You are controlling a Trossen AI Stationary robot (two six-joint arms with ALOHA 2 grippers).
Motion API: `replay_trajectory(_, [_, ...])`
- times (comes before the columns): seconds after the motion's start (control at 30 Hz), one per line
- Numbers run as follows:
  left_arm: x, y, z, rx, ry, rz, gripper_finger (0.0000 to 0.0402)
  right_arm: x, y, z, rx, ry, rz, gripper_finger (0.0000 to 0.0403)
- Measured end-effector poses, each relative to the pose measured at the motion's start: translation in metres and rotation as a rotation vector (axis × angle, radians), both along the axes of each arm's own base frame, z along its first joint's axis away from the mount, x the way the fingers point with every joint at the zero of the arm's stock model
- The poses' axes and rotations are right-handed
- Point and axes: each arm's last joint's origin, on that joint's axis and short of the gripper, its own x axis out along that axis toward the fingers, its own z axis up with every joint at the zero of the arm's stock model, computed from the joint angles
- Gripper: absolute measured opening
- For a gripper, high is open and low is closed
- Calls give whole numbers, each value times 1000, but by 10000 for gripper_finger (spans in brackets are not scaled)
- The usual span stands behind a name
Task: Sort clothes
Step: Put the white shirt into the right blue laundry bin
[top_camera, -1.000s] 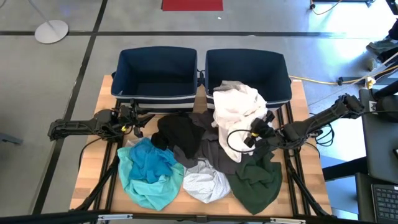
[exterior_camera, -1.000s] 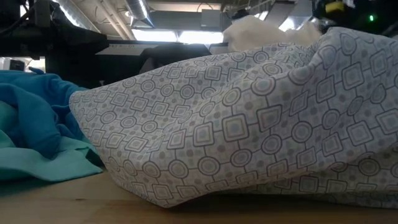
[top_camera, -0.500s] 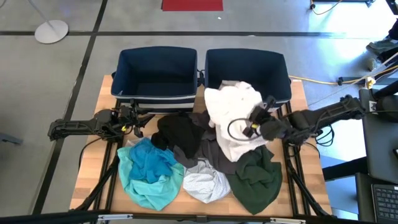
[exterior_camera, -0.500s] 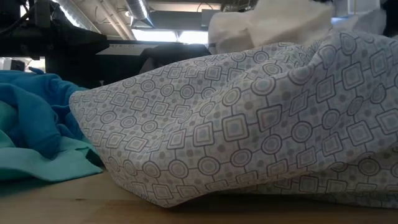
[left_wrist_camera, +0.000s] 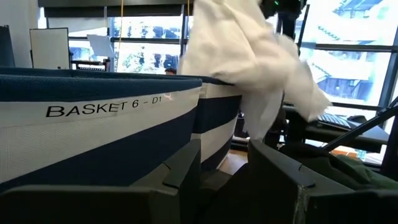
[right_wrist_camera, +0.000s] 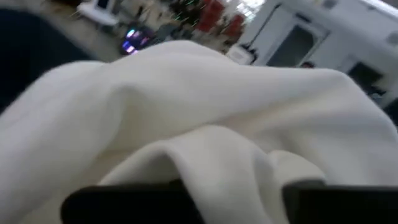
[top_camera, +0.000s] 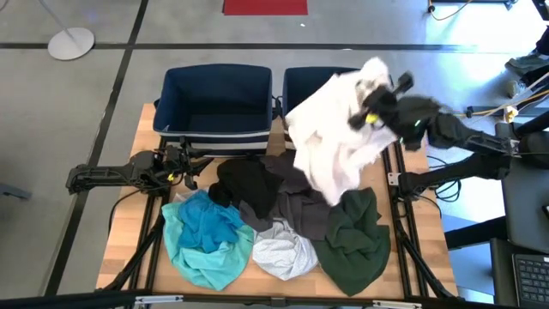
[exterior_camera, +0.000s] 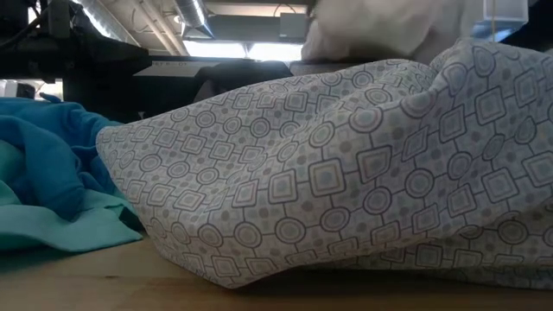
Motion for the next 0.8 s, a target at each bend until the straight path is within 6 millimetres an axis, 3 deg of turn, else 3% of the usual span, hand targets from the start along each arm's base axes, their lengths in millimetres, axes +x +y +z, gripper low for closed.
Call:
replay_trajectory(0.2, [0, 0, 0, 0, -3, 0, 125, -14, -41, 28, -134, -110, -79, 7])
replay_trajectory(0.37, [0, 0, 0, 0, -3, 0, 125, -15, -79, 27, -166, -147, -111, 7])
replay_trajectory(0.53, [0, 0, 0, 0, -3, 0, 125, -2, -117, 7, -68, -118, -124, 14])
replay_trajectory(0.8, [0, 0, 0, 0, -2, 0, 125, 27, -157, -48, 243, -26, -124, 16])
